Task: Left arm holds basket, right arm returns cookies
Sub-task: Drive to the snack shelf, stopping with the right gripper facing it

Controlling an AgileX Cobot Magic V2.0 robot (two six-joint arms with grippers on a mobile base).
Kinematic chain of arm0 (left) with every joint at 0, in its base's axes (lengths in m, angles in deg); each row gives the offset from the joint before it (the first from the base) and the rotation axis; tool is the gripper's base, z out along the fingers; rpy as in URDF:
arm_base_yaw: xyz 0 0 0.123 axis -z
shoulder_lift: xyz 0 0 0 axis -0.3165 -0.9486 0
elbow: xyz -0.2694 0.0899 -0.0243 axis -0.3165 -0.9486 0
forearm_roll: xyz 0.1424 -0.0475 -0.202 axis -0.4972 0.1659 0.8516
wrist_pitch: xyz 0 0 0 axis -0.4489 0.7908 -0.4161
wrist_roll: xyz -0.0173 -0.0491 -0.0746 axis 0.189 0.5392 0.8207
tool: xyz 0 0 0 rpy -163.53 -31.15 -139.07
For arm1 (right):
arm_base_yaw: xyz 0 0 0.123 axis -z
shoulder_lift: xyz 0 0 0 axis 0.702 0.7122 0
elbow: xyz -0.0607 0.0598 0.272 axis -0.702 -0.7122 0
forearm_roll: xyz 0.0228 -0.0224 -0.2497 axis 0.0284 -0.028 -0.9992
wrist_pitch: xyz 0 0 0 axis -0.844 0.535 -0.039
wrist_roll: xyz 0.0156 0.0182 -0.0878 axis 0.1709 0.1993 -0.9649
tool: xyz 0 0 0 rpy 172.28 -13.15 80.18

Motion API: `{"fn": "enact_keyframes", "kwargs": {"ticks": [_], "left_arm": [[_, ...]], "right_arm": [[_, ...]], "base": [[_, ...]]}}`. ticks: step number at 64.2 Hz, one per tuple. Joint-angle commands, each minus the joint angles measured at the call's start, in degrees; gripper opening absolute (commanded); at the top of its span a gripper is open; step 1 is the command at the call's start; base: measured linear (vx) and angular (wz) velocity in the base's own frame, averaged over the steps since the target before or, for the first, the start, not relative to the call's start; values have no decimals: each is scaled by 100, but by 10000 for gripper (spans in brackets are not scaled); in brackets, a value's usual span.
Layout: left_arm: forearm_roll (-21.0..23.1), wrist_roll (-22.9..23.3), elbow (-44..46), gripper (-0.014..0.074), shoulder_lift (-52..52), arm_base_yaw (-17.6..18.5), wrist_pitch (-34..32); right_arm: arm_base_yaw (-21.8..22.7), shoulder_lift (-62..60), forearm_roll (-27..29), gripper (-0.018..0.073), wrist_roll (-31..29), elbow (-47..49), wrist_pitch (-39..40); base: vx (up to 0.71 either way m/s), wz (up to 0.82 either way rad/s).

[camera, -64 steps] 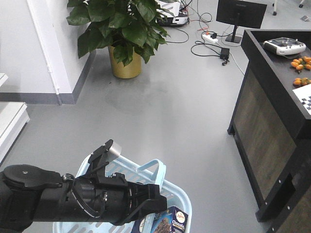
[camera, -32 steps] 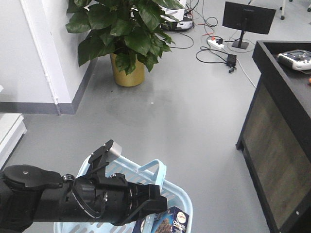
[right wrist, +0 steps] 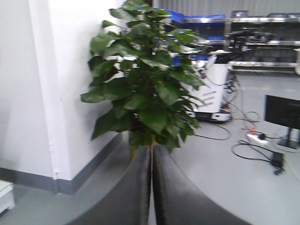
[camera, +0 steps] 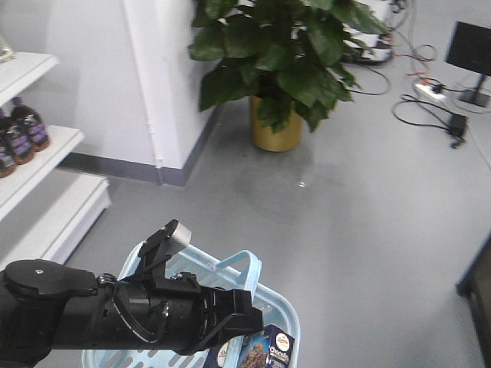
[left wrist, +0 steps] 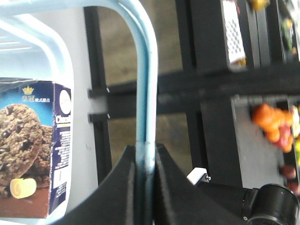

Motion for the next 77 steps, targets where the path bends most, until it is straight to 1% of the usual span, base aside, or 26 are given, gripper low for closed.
{"fn": "enact_keyframes", "kwargs": {"ticks": [1, 39, 77], "left_arm": [[311, -42, 171, -6, 235, 4, 243], [311, -42, 171, -6, 235, 4, 243], [311, -42, 171, -6, 235, 4, 242]], "right_arm": [[29, -70, -5, -8, -21, -14, 433], [29, -70, -5, -8, -21, -14, 426], [29, -70, -5, -8, -21, -14, 426]], "base": [[23, 51], [21, 51], [18, 68]]}}
